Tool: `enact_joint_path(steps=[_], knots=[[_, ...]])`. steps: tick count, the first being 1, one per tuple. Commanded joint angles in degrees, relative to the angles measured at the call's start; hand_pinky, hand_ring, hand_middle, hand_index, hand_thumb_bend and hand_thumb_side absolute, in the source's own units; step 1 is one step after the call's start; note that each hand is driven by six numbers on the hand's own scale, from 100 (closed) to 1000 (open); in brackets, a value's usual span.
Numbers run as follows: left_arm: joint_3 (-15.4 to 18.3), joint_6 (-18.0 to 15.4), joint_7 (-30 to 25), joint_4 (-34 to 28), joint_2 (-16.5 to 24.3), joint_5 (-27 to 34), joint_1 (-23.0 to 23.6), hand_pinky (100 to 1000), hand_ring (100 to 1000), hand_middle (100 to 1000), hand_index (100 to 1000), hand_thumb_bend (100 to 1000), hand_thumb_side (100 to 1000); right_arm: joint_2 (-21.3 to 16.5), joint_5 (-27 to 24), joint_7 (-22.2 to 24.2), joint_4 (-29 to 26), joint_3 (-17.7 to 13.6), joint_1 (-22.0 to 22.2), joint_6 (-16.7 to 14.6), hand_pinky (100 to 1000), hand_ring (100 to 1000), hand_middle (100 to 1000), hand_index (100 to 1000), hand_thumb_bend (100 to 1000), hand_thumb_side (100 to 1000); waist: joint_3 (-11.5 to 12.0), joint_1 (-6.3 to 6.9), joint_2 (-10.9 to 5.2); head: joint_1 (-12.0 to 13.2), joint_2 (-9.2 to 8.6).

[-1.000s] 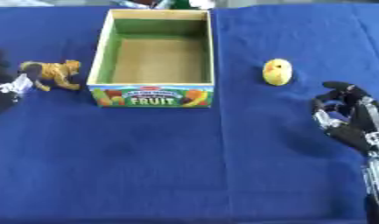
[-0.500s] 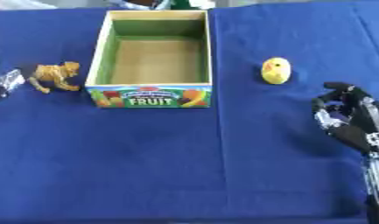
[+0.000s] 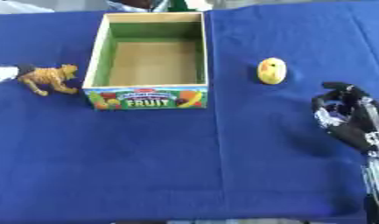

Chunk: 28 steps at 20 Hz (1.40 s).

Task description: Pick up objects on the table and place them in the box.

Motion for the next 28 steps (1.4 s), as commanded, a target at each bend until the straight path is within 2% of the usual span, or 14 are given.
enact_joint_path(steps=[1, 4, 9, 15, 23, 28], knots=[[-1.8, -0.9, -3.1, 4.5, 7.2, -3.3, -2.8, 687, 619, 607, 707, 843, 251, -1.3, 0.2, -0.1, -0.8, 0.1, -0.6, -0.2, 551, 691, 509, 768, 212, 252, -0.3, -0.28, -1.03, 0.4, -0.48], [-4.1, -3.0, -6.0, 9.1, 8.3, -6.1, -5.6, 707, 641, 619, 711, 842, 249, -1.1, 0.1, 0.0, -0.7, 0.2, -0.6, -0.2, 551, 691, 508, 767, 207, 258, -0.7, -0.39, -1.0, 0.6, -0.56], [-7.3, -7.5, -10.6, 16.6, 6.9, -10.3, -10.2, 726, 655, 626, 713, 842, 247, -1.0, 0.1, 0.1, -0.7, 0.3, -0.6, -0.2, 551, 691, 508, 767, 197, 260, -1.1, -0.38, -1.05, 0.7, -0.72], [-8.1, -12.8, -16.5, 21.3, 4.8, -12.0, -13.7, 732, 653, 626, 713, 841, 243, -1.0, 0.0, 0.0, -0.6, 0.4, -0.6, -0.1, 550, 690, 508, 765, 184, 263, -1.2, -0.35, -1.05, 0.5, -0.72], [-9.1, -14.1, -19.6, 24.5, 1.2, -13.1, -16.5, 711, 625, 607, 704, 823, 243, -0.8, -0.1, 0.1, -0.6, 0.5, -0.8, -0.1, 550, 690, 507, 765, 169, 269, -1.4, -0.41, -0.97, 0.6, -0.89], [-10.0, -14.5, -20.4, 25.9, -0.2, -13.5, -17.0, 694, 601, 569, 668, 749, 248, -0.8, -0.1, 0.1, -0.7, 0.6, -0.9, 0.0, 550, 690, 507, 765, 163, 270, -1.7, -0.29, -0.91, 0.7, -0.96]])
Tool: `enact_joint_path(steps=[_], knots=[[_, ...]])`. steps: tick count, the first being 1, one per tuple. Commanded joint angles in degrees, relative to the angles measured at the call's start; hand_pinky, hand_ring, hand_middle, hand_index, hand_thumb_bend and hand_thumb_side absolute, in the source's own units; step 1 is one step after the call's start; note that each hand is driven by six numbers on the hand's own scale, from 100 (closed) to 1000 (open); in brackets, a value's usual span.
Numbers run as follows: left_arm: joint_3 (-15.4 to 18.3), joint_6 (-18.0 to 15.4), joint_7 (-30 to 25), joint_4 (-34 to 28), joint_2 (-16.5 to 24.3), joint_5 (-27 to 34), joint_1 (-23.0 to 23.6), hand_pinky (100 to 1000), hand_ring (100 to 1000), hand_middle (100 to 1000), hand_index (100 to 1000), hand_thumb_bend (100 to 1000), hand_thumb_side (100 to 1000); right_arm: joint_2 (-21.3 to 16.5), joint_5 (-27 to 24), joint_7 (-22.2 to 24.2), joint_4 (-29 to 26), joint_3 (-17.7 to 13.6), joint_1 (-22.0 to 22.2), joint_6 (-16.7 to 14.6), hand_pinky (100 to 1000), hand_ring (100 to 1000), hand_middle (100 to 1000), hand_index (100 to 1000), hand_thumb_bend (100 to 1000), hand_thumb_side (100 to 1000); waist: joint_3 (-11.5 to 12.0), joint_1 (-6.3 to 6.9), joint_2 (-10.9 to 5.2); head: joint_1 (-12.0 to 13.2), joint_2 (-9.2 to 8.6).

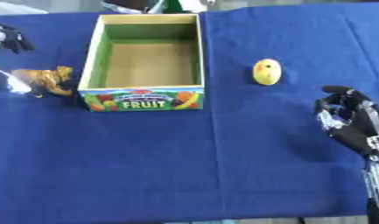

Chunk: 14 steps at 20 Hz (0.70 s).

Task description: Pick up objects on the table and place them in the box.

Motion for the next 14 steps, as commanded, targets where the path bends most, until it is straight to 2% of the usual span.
enact_joint_path(steps=[1, 5, 10, 12, 14], knots=[[0.0, -0.1, -0.3, 0.5, 0.7, -0.7, -1.2, 691, 595, 559, 660, 727, 251, -0.9, -0.1, 0.0, -0.8, -0.1, -0.7, 0.0, 550, 690, 507, 765, 162, 270, -0.2, 0.08, -0.92, 0.1, -0.68], [-0.3, 0.3, 0.4, 1.5, -0.1, -2.2, -1.3, 673, 570, 522, 632, 698, 257, -0.9, -0.1, 0.0, -0.8, -0.1, -0.7, 0.1, 550, 690, 507, 765, 156, 271, -0.3, 0.13, -0.89, 0.1, -0.86], [-0.2, 1.2, 2.3, 3.2, -1.0, -4.5, -1.4, 603, 473, 424, 537, 590, 243, -0.8, -0.1, 0.0, -0.8, -0.1, -0.8, 0.1, 550, 690, 507, 764, 148, 273, -0.4, 0.17, -0.77, 0.0, -0.94], [0.1, 2.0, 3.8, 3.5, -1.2, -5.3, -1.5, 521, 346, 286, 410, 446, 197, -0.8, -0.1, 0.0, -0.8, -0.1, -0.8, 0.1, 550, 690, 507, 764, 143, 276, -0.4, 0.17, -0.75, 0.0, -0.97], [0.6, 3.2, 5.6, 3.2, -1.3, -5.9, -1.4, 454, 239, 170, 304, 361, 183, -0.8, -0.1, -0.1, -0.8, -0.2, -0.7, 0.1, 550, 690, 507, 764, 141, 276, -0.4, 0.17, -0.73, 0.0, -1.01]])
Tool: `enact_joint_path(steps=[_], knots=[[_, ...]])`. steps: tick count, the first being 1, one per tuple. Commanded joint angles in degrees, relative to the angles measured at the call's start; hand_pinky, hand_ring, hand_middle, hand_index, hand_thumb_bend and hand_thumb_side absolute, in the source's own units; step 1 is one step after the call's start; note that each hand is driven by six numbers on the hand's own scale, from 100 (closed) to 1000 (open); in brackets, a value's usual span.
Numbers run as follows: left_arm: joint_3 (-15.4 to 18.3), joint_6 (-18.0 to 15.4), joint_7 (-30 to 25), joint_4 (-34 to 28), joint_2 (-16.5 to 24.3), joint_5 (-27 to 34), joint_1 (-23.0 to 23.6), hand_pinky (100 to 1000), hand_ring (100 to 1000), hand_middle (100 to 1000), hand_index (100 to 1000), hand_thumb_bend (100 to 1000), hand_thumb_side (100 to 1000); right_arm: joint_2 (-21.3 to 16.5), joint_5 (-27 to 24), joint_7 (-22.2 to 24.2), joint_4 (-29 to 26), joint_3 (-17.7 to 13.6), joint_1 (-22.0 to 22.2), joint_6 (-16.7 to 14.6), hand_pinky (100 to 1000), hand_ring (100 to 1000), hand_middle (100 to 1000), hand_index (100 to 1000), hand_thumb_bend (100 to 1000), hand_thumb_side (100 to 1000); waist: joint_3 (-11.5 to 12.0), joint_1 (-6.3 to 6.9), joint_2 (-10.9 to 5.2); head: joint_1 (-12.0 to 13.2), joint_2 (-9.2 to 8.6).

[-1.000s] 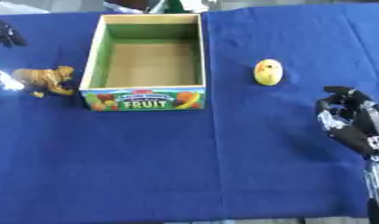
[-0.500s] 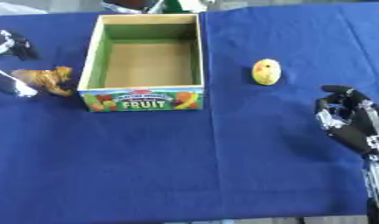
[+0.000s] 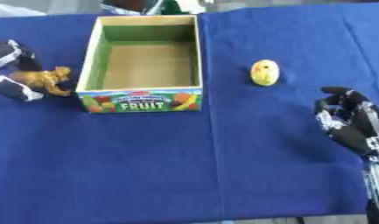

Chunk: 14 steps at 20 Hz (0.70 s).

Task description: Pick up objects on the table and place them in the box.

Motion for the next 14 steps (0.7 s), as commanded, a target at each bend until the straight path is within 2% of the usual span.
enact_joint_path(steps=[1, 4, 8, 14], knots=[[1.5, 1.8, 3.0, -0.9, 1.5, -1.1, -0.9, 429, 196, 122, 260, 346, 185, -0.8, -0.1, -0.1, -0.8, -0.2, -0.7, 0.1, 550, 690, 507, 764, 139, 276, 0.0, 0.04, -0.87, -0.1, -0.57], [2.3, 3.6, 5.5, -2.8, 1.6, -0.5, -0.5, 411, 172, 100, 236, 341, 192, -0.8, -0.1, -0.3, -0.8, -0.3, -0.6, 0.1, 550, 689, 506, 764, 137, 276, 0.0, 0.02, -0.87, -0.1, -0.58], [3.5, 5.0, 5.4, -7.9, 3.0, 1.8, -0.6, 411, 174, 100, 239, 359, 211, -0.9, 0.0, -0.4, -0.8, -0.4, -0.5, 0.2, 550, 689, 506, 763, 131, 276, 0.2, 0.03, -0.96, -0.2, -0.49], [3.2, 5.9, 2.9, -16.5, 4.6, 3.2, -5.0, 420, 177, 100, 242, 371, 220, -1.0, 0.2, -0.3, -0.7, -0.2, -0.3, 0.2, 550, 690, 506, 762, 127, 273, 0.4, 0.08, -1.43, -0.2, -0.34]])
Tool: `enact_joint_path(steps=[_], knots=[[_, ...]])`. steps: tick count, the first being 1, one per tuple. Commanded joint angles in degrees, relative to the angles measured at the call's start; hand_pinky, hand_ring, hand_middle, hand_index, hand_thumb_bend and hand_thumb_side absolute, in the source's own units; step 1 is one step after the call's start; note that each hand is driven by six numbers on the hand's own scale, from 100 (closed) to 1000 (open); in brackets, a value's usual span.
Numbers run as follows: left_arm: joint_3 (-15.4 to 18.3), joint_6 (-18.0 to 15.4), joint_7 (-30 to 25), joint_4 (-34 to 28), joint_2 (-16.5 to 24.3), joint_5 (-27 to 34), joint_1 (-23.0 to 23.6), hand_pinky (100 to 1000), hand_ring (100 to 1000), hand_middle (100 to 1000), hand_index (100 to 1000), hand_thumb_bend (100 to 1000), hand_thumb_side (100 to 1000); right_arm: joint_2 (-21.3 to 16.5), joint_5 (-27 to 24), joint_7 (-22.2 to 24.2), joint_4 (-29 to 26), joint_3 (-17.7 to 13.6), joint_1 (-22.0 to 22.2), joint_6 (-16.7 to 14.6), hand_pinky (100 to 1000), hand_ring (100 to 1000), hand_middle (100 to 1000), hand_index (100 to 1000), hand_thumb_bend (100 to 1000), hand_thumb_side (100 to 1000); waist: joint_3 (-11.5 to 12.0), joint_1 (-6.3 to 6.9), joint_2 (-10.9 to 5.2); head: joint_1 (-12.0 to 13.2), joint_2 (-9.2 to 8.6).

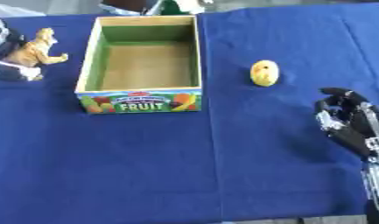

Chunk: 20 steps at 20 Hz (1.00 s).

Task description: Pick up objects on the table and place them in the box.

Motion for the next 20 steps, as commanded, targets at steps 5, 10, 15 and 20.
enact_joint_path(steps=[5, 10, 15, 20], knots=[[-3.0, -1.0, -3.6, -4.7, 0.2, -0.6, -9.9, 434, 187, 107, 249, 381, 221, -0.9, 0.1, 0.4, -0.5, 0.2, -0.4, -0.2, 550, 690, 507, 762, 123, 270, -0.6, -0.18, -1.81, 0.3, -0.31], [-7.0, -3.8, -5.8, -1.7, -5.0, -3.8, -15.9, 445, 199, 116, 258, 382, 218, -0.4, 0.0, 1.2, -0.5, 0.9, -0.9, -0.4, 550, 690, 507, 761, 121, 269, -1.6, -0.34, -1.6, 0.8, -0.79], [-9.6, -6.4, -6.3, 3.1, -9.9, -7.1, -18.3, 463, 227, 143, 283, 400, 202, 0.1, -0.2, 2.0, -0.7, 1.6, -1.6, -0.6, 551, 691, 508, 760, 117, 269, -2.8, -0.26, -1.15, 1.6, -1.41], [-11.4, -8.6, -6.9, 6.5, -12.9, -10.1, -18.0, 481, 257, 173, 312, 429, 197, 0.6, -0.3, 2.8, -1.0, 2.0, -2.0, -0.5, 552, 692, 509, 758, 115, 269, -3.7, 0.06, -0.89, 1.5, -1.91]])
